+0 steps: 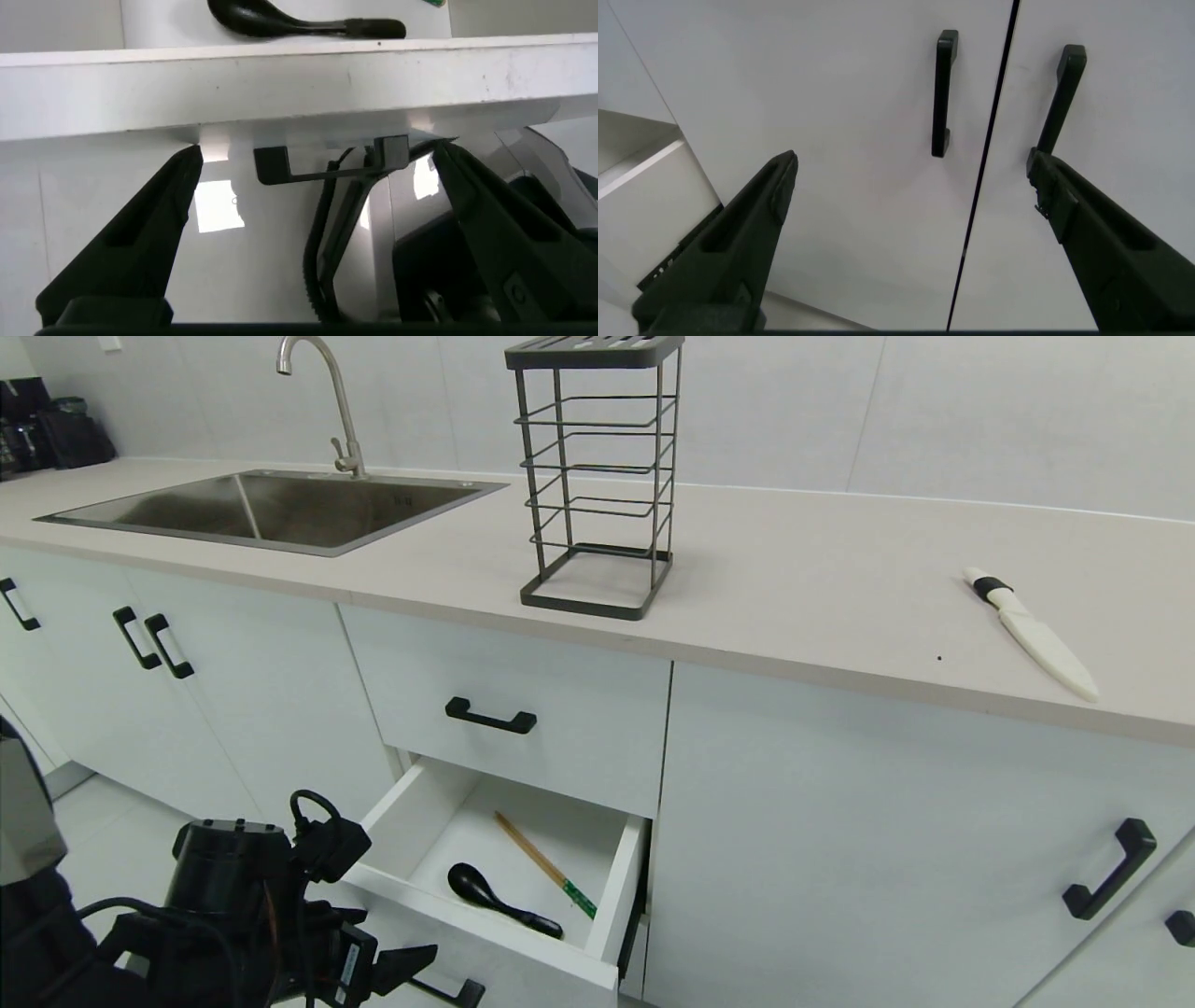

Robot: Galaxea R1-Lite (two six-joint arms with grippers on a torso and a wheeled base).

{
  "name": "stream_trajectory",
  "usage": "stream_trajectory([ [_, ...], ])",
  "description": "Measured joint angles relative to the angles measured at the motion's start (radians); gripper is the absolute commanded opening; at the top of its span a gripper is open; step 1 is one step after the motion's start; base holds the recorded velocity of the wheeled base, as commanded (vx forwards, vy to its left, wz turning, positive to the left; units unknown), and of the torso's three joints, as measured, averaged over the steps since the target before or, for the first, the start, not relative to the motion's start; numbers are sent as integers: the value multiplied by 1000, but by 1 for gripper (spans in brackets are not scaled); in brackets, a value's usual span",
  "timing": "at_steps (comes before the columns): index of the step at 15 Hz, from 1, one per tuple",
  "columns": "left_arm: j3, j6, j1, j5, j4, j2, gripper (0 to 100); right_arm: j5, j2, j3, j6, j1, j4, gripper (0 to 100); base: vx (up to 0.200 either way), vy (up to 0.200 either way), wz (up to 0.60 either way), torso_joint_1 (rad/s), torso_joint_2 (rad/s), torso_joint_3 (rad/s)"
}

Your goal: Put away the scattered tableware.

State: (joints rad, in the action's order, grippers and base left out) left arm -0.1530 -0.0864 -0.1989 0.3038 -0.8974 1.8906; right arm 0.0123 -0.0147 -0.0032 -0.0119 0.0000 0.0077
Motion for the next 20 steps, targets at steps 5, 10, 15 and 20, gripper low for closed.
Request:
stream_trajectory([
  [5,-70,2,-7,0,-10,46,100,0,0,0,0,0,0,100,0,0,0,0,0,0],
  [10,-167,4,-9,0,-51,116,100,0,-1,0,0,0,0,100,0,0,0,0,0,0],
  [15,-260,19,-26,0,-84,186,100,0,-1,0,0,0,0,100,0,0,0,0,0,0],
  [20,-356,22,-41,0,-92,252,100,0,-1,0,0,0,0,100,0,0,0,0,0,0],
])
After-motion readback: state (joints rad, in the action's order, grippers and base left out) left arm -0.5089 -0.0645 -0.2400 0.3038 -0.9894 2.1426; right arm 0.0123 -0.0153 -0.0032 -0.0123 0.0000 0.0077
